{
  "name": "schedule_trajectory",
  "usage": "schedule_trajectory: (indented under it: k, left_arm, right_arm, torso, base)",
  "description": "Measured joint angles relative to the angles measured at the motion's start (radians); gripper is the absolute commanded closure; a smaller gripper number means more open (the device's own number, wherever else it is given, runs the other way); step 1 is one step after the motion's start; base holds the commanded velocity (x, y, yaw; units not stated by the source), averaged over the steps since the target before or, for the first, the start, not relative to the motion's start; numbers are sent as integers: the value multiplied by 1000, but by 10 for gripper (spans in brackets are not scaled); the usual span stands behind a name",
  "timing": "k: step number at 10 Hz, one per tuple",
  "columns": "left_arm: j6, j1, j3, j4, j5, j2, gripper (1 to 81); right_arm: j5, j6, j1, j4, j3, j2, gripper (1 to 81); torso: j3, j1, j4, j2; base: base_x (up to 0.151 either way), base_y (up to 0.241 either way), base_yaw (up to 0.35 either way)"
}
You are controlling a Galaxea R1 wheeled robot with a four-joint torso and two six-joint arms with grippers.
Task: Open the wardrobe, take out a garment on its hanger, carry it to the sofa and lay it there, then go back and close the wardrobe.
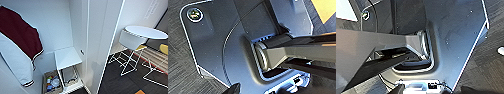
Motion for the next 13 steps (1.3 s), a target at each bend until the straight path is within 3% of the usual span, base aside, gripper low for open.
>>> schedule_trajectory:
  k: [8,13]
  left_arm:
    - [0,3,0,1,1,8,10]
    - [0,3,0,2,0,8,10]
  right_arm:
    - [0,0,-4,0,0,-1,10]
    - [1,0,-4,0,0,-1,10]
  torso:
    - [0,0,0,0]
    - [0,0,0,0]
  base:
    - [0,0,287]
    - [0,0,86]
